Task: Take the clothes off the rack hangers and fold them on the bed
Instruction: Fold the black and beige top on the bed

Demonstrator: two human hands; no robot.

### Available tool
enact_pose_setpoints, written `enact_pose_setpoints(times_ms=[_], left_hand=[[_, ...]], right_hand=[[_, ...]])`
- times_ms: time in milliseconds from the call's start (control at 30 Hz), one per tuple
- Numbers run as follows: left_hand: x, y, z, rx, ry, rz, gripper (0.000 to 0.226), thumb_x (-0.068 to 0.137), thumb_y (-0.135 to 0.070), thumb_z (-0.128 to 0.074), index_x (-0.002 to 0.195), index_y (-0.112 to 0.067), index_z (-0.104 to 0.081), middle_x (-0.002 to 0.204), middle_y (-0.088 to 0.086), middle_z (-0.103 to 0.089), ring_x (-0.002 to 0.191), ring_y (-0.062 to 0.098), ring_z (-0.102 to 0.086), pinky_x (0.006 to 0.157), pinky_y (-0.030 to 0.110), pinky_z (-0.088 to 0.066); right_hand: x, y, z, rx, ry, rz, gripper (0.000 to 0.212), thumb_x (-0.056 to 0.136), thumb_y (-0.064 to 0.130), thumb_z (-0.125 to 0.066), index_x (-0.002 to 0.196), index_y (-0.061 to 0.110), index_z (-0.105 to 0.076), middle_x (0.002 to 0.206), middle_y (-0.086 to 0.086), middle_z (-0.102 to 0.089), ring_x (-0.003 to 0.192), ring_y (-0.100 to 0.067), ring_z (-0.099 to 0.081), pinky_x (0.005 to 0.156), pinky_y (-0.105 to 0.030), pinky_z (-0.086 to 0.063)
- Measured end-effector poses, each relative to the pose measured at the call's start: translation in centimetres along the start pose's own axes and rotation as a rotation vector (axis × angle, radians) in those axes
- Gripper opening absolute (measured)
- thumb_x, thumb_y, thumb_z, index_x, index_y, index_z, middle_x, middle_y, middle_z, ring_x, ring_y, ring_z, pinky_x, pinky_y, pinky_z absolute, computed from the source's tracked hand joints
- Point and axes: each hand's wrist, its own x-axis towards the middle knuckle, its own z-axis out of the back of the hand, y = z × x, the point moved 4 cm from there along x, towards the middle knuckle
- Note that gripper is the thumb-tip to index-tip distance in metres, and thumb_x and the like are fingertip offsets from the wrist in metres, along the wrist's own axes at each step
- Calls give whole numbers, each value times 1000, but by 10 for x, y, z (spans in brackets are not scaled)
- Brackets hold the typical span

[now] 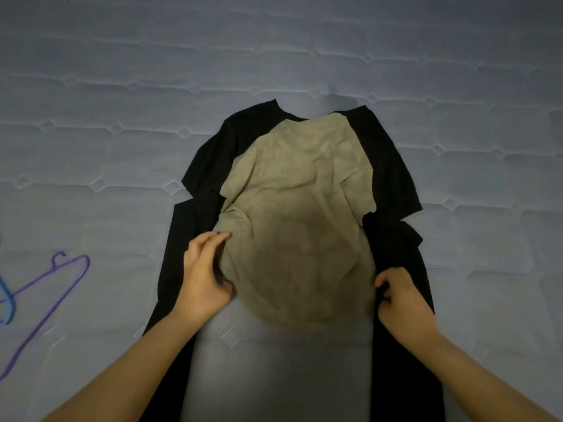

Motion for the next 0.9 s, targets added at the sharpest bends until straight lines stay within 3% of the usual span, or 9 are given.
enact_pose_setpoints(times_ms=[100,167,233,367,467,567,633,767,900], left_hand=[[-1,4,-6,36,25,-56,64,66,8,-74,123,-15,-57,116,-3,-48,102,9,-50,92,22,-43],[2,1,-7,38,-11,-62,46,72,10,-70,112,-12,-64,103,1,-55,81,6,-54,80,9,-46],[5,-1,-7,24,-61,-42,34,78,10,-65,106,-9,-67,96,6,-59,75,6,-55,74,2,-43],[-3,2,0,10,-84,-28,32,81,7,-63,108,-10,-65,93,6,-61,76,9,-58,71,8,-45],[-14,7,12,-41,-104,80,38,79,3,-67,112,-14,-60,78,-2,-59,70,8,-58,66,11,-44],[-25,15,27,40,-78,58,38,71,4,-73,102,-15,-61,73,1,-57,63,15,-57,60,26,-49],[-34,23,36,199,7,-54,32,64,6,-77,90,-12,-67,75,3,-56,59,18,-57,53,34,-52],[-52,35,51,352,125,-199,16,67,-17,-64,83,-16,-69,72,-1,-47,52,19,-54,45,26,-47],[-64,42,56,447,205,-228,34,69,-30,-45,77,-13,-73,67,1,-48,49,19,-53,46,23,-46]], right_hand=[[0,-8,-12,-186,53,-33,48,82,4,-58,127,15,-46,127,-7,-37,98,-18,-49,68,-26,-47],[2,-10,-19,-365,46,31,52,87,14,-58,136,16,-40,130,-8,-36,103,-19,-48,67,-26,-49],[5,-10,-18,-408,-37,99,39,88,17,-59,127,13,-53,122,-10,-45,96,-22,-52,59,-29,-51],[5,-14,-13,-361,-192,252,8,80,4,-69,88,6,-71,92,-10,-59,71,-24,-57,43,-32,-48],[-1,-14,-5,-336,-251,283,7,77,-1,-71,82,4,-69,85,-11,-60,66,-26,-58,43,-26,-41],[-12,-18,5,-295,-303,264,8,76,-1,-71,84,2,-69,83,-13,-60,66,-28,-59,49,-24,-38],[-21,-24,8,-281,-290,247,8,75,-2,-71,80,2,-68,81,-12,-58,65,-28,-57,49,-26,-40],[-34,-41,5,-268,-145,170,12,71,0,-74,67,7,-64,73,-6,-56,63,-23,-55,47,-27,-42],[-43,-47,-4,-221,21,143,13,71,2,-74,67,12,-66,68,2,-53,59,-16,-53,46,-29,-44]])
